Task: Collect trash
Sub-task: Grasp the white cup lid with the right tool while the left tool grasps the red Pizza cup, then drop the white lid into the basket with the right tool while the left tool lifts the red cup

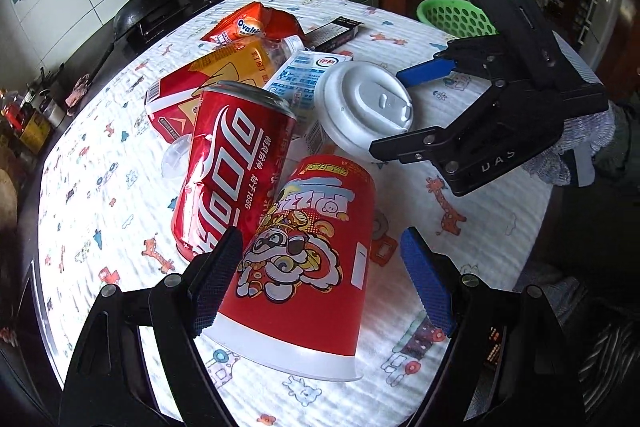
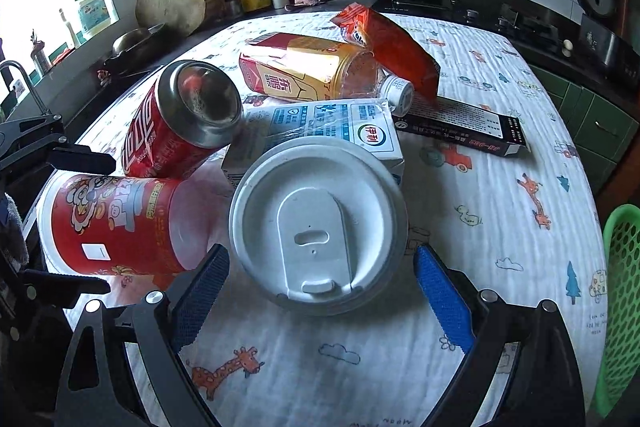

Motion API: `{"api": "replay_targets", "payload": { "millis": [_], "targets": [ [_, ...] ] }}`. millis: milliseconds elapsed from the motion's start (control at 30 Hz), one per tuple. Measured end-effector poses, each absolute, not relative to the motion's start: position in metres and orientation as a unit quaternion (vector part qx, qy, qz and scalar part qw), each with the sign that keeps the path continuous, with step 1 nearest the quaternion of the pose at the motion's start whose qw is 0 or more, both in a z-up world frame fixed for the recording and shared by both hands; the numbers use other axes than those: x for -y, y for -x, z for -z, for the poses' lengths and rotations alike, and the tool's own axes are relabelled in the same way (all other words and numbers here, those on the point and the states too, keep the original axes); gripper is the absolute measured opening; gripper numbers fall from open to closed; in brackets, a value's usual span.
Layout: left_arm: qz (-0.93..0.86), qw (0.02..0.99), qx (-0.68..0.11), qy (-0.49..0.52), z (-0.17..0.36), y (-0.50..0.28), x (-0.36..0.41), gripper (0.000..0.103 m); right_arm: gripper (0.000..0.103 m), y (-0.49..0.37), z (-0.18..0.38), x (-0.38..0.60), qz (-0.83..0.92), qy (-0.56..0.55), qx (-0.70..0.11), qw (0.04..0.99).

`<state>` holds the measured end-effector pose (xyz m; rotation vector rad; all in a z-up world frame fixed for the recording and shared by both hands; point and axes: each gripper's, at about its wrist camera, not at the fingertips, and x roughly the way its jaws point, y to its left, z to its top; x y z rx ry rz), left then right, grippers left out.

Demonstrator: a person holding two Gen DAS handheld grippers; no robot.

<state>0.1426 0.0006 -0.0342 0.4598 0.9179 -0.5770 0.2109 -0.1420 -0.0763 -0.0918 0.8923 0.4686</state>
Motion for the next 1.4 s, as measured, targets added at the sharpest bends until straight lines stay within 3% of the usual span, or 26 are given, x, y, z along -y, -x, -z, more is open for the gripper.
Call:
{"api": "replay_targets", "payload": {
  "millis": [133, 300, 633, 867, 1200, 1400],
  "targets": [
    [0.274, 0.830, -0.435, -0.218, 0.034, -0.142, -0.001, 0.080, 0.090, -0.214, 0.080, 0.139, -0.220, 0.046, -0.430, 0.875],
    [0.271, 0.822, -0.446, -0.226, 0.035, -0.143, 0.000, 0.080, 0.083, -0.215, 0.079, 0.142, -0.216, 0.040, -0.428, 0.876],
    [0.238, 0.800, -0.472, -0.284, 0.054, -0.151, 0.011, 0.079, 0.083, -0.199, 0.071, 0.166, -0.217, 0.024, -0.416, 0.883],
    [0.228, 0.806, -0.467, -0.284, 0.051, -0.141, 0.015, 0.071, 0.083, -0.181, 0.060, 0.201, -0.199, 0.006, -0.399, 0.895],
    [0.271, 0.828, -0.450, -0.196, 0.023, -0.120, 0.033, 0.069, 0.083, -0.168, 0.035, 0.328, -0.073, -0.045, -0.364, 0.928],
    [0.314, 0.835, -0.426, -0.151, 0.000, -0.135, 0.076, 0.069, 0.083, -0.173, 0.051, 0.415, 0.021, -0.057, -0.380, 0.923]
  ]
}}
